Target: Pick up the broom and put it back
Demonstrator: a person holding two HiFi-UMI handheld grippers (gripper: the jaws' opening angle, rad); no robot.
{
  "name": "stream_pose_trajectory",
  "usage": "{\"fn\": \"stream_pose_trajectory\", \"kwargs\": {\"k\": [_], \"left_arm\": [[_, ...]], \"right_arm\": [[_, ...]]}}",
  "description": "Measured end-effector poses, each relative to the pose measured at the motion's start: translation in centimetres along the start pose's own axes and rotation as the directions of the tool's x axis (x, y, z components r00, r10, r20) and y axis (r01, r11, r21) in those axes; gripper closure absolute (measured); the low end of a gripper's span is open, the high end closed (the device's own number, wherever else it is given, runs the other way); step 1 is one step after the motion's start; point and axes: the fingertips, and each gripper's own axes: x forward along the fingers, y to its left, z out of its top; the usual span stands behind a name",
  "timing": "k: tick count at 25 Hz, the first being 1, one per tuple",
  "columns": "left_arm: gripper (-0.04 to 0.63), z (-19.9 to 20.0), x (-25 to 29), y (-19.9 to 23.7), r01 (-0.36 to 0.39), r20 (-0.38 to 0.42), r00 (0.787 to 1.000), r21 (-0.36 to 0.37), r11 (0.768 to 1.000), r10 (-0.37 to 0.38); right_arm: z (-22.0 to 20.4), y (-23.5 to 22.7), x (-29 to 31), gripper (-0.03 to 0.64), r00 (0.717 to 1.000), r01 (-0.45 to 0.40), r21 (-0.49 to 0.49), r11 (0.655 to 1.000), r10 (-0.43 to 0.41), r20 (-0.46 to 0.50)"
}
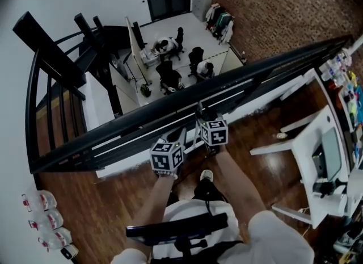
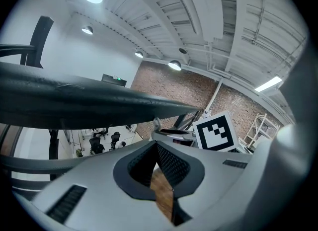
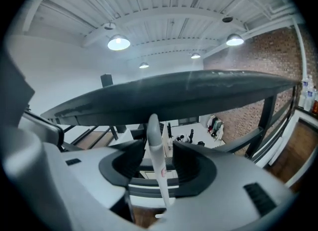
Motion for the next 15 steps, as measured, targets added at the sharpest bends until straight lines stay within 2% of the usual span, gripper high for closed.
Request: {"fn": "stream_pose_trajectory", "kwargs": {"k": [7, 10, 12, 15], "left_arm": [[0.607, -1.4, 0.0, 0.3, -0.008, -0.022, 1.0, -0.018, 1.0, 0.007], [0.607, -1.7, -0.3, 0.7, -0.015, -0.027, 1.0, -0.02, 1.0, 0.015], [0.607, -1.9, -0.5, 0.8, -0.021, -0.025, 0.999, -0.026, 0.999, 0.02], [0.607, -2.2, -0.8, 1.0, -0.028, -0.022, 0.999, -0.032, 0.999, 0.027]], "right_arm": [[-0.6, 0.0, 2.1, 0.414, 1.0, 0.006, -0.046, 0.999, -0.007, -0.013], [-0.6, 0.2, 2.6, 0.439, 1.0, 0.012, -0.056, 0.998, -0.012, -0.012], [-0.6, 0.1, 2.7, 0.483, 1.0, 0.018, -0.07, 0.997, -0.02, -0.018], [-0.8, 0.3, 2.3, 0.488, 1.0, 0.014, -0.088, 0.996, -0.016, -0.026]]}}
